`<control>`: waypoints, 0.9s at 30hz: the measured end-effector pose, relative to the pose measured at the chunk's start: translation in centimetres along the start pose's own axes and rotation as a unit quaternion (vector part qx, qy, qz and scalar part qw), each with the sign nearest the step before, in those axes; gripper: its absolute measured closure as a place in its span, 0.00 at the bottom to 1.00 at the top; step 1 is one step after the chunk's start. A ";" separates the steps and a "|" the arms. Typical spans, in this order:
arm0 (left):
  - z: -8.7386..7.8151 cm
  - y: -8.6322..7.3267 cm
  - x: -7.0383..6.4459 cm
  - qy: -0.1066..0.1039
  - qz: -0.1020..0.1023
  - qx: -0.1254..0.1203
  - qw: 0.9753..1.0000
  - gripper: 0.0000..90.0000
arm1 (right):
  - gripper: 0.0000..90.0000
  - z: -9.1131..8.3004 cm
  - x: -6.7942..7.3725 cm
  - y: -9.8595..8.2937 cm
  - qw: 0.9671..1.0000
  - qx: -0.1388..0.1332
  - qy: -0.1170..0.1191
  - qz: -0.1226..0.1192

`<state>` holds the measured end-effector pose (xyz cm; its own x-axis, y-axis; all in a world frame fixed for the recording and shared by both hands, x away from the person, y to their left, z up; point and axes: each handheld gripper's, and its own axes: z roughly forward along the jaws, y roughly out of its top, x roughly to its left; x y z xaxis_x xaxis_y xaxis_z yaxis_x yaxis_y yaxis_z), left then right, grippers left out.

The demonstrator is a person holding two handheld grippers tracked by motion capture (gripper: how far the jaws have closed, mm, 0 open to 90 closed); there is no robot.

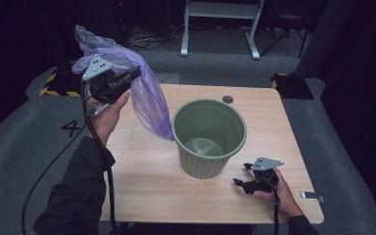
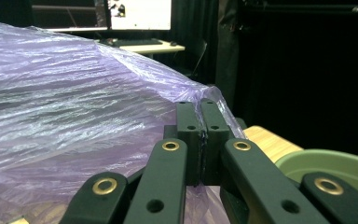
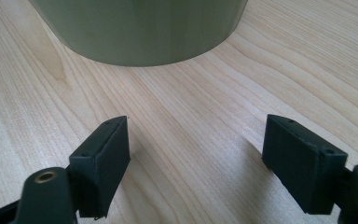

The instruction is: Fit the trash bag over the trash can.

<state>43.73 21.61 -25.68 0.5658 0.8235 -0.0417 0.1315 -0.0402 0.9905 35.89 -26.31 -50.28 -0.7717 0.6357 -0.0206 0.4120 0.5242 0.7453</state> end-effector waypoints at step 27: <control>0.6 6.1 -4.0 -0.037 0.021 -0.051 0.998 0.99 | 0.25 0.1 -0.2 0.0 1.000 0.000 0.007 0.004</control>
<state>42.72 17.76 -19.59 0.6285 0.7778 -0.0057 0.0245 -0.0125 0.9996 36.06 -26.35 -50.35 -0.7747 0.6323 -0.0060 0.4184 0.5197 0.7449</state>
